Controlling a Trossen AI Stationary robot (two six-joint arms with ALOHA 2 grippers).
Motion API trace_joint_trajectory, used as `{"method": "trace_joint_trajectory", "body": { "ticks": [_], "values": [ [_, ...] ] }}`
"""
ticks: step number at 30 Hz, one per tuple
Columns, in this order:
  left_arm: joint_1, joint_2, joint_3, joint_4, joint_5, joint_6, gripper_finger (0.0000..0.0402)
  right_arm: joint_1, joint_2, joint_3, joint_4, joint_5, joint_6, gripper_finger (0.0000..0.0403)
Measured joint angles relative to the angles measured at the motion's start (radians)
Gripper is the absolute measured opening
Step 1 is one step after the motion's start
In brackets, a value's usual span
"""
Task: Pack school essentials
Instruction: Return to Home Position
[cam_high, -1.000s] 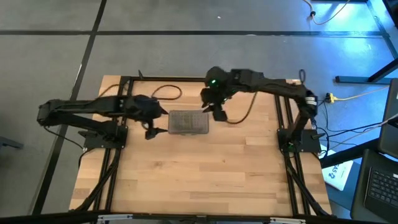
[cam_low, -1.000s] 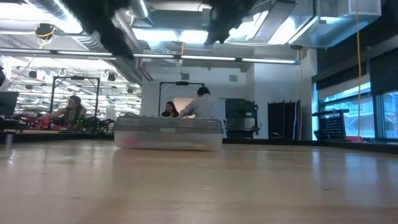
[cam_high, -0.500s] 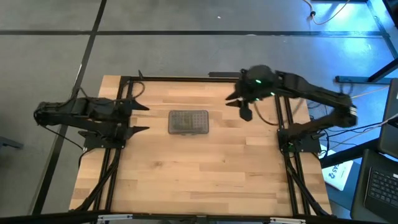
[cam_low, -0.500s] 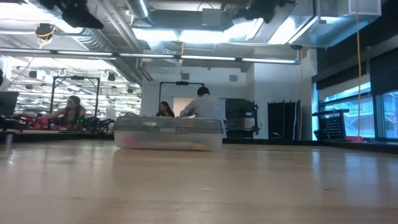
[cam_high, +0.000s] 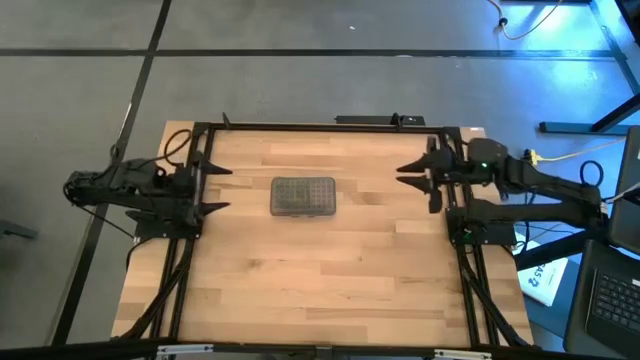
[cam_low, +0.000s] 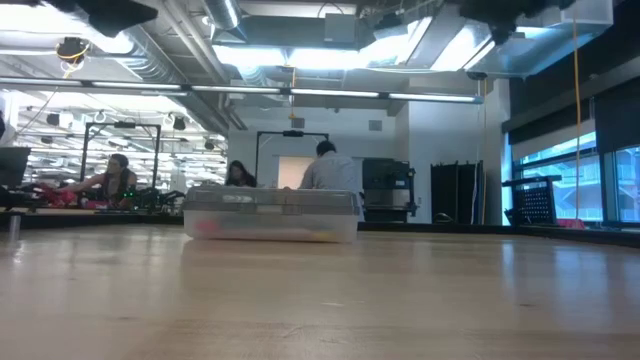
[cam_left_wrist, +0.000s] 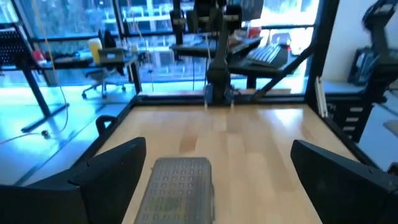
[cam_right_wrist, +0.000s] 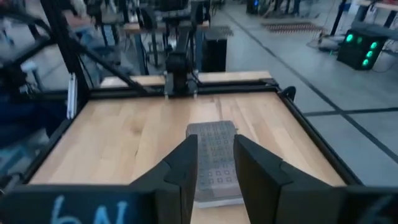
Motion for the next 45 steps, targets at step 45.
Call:
{"method": "trace_joint_trajectory", "body": {
  "ticks": [45],
  "values": [
    [-0.005,-0.195,-0.445,0.432,0.109,0.067,0.0396,0.000,-0.665,-0.679,0.391,-0.016,0.157,0.0106]
  ]
}}
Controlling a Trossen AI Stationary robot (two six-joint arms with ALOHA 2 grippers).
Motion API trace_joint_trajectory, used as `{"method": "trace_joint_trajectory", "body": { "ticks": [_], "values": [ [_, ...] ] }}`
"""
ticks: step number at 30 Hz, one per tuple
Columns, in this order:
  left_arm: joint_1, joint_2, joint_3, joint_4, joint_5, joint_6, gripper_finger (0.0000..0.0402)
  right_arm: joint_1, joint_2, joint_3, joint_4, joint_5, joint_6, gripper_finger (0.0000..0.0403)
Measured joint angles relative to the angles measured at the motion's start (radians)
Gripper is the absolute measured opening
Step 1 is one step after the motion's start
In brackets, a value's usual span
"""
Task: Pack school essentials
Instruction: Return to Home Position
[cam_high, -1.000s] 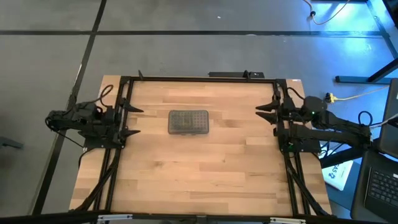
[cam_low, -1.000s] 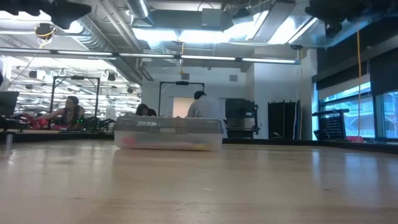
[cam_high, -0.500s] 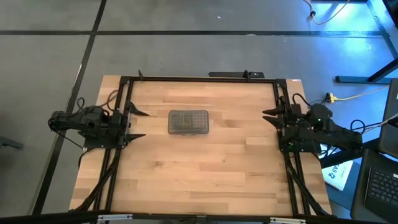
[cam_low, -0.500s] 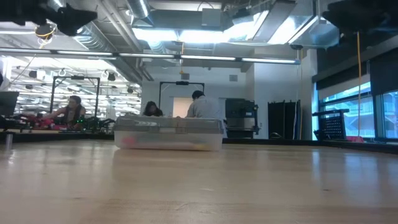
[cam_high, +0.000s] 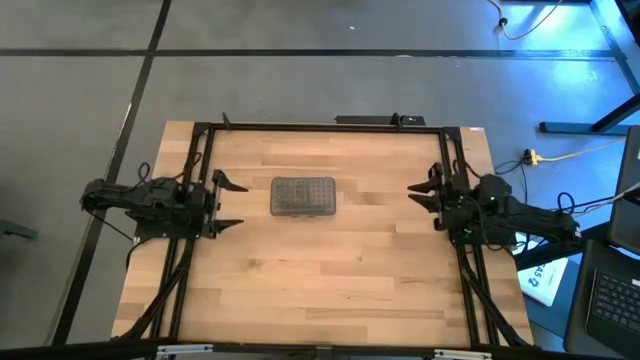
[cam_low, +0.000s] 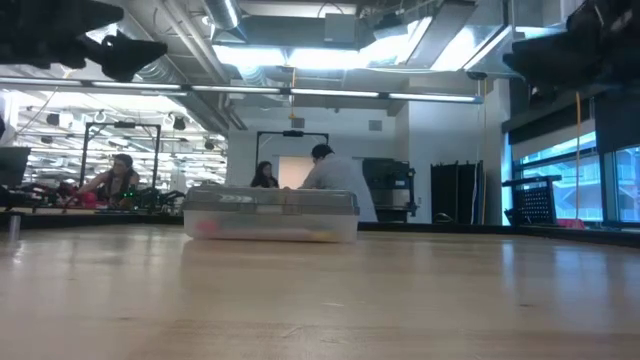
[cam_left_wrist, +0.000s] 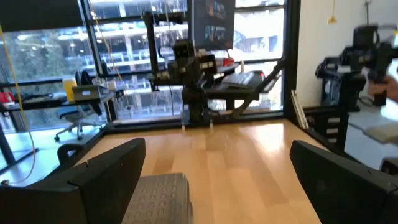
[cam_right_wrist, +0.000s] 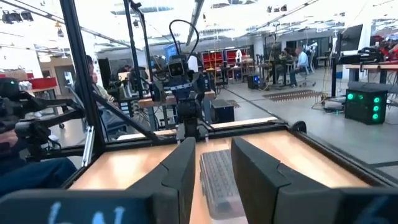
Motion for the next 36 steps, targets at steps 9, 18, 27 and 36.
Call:
{"method": "trace_joint_trajectory", "body": {
  "ticks": [9,18,27,36],
  "values": [
    [0.000,0.000,-0.102,0.075,-0.014,-0.016,0.0396,0.000,0.001,-0.094,-0.012,0.006,-0.046,0.0106],
    [0.001,0.005,-0.126,0.092,-0.037,-0.046,0.0396,0.000,0.004,-0.093,-0.017,0.028,-0.161,0.0106],
    [0.001,0.006,-0.126,0.095,-0.035,-0.094,0.0396,0.000,0.004,-0.093,-0.017,0.028,-0.382,0.0106],
    [0.001,0.006,-0.126,0.095,-0.034,-0.089,0.0396,0.000,0.004,-0.093,-0.017,0.028,-0.394,0.0106]
  ]
}}
